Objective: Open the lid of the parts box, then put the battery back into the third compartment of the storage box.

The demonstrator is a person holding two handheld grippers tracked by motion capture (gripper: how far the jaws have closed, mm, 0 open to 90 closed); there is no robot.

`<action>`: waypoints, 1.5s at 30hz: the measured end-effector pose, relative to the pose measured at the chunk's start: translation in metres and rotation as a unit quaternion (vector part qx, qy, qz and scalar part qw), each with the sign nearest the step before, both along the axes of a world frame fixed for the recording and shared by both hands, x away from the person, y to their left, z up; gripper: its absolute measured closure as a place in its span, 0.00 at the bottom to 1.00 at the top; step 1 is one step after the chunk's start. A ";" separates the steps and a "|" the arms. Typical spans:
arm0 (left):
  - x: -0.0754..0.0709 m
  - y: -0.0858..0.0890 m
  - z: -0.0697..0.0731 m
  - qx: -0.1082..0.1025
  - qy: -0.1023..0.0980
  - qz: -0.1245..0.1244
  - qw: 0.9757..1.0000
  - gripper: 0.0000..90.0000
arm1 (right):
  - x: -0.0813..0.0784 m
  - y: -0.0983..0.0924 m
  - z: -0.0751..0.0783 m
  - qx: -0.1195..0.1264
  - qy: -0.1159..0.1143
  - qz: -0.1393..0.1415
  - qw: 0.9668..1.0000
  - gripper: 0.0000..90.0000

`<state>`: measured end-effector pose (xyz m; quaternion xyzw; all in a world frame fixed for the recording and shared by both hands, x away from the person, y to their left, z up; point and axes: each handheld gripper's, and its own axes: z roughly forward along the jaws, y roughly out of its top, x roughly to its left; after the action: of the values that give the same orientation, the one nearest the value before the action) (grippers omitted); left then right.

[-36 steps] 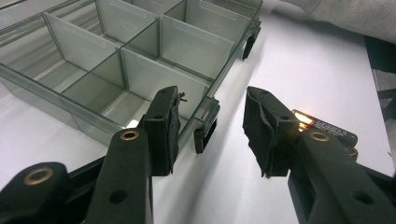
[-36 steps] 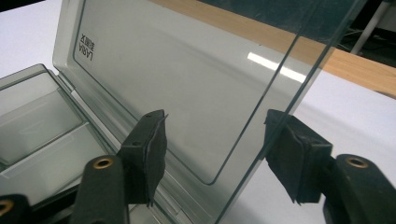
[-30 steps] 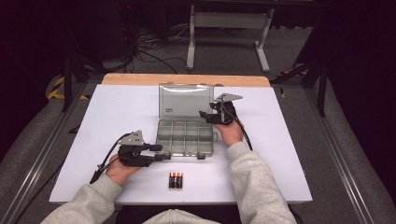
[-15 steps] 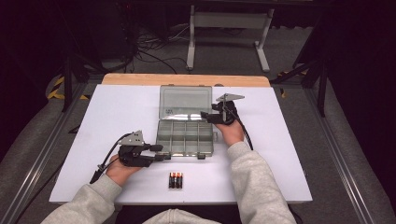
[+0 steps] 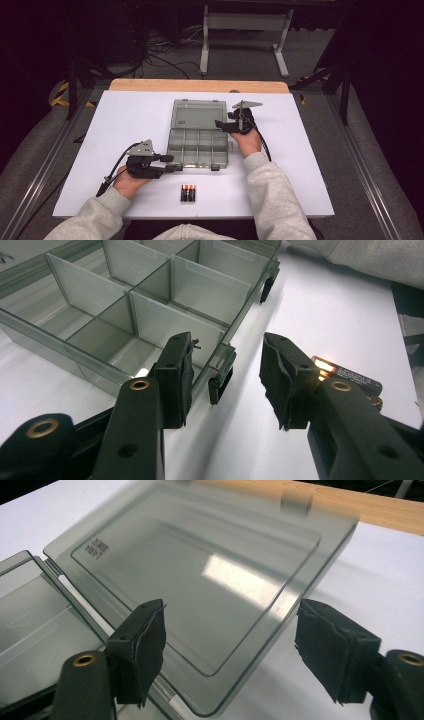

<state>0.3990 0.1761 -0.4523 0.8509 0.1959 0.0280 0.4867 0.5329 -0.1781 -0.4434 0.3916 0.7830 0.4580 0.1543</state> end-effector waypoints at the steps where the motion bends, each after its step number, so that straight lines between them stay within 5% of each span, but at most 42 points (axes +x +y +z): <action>1: 0.000 0.000 0.000 0.000 0.000 0.000 1.000 0.62 | 0.000 0.000 0.000 0.000 0.000 0.000 1.000 0.32; 13: -0.001 0.003 0.005 -0.001 -0.013 0.011 1.000 0.57 | -0.009 -0.002 0.014 -0.006 -0.003 0.012 1.000 0.33; 18: -0.002 0.012 0.013 -0.027 -0.021 0.030 0.999 0.44 | -0.018 -0.006 0.027 -0.006 -0.021 0.022 1.000 0.25; 25: -0.002 0.024 0.017 -0.034 -0.027 0.045 0.998 0.21 | -0.033 -0.007 0.047 0.005 -0.046 0.040 0.998 0.15; 35: -0.011 0.058 0.023 -0.031 -0.045 0.104 0.993 0.04 | -0.055 0.004 0.062 0.003 -0.057 0.079 0.995 0.07; 39: -0.014 0.066 0.023 -0.041 -0.035 0.106 0.993 0.03 | -0.061 0.009 0.065 0.003 -0.061 0.096 0.993 0.07; 45: -0.017 0.078 0.025 -0.058 -0.051 0.118 0.990 0.02 | -0.072 0.020 0.073 -0.017 -0.070 0.122 0.990 0.08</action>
<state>0.3816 0.2544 -0.4276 0.7898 0.2709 0.1170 0.5377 0.4612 -0.1585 -0.3705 0.2576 0.8198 0.4863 0.1587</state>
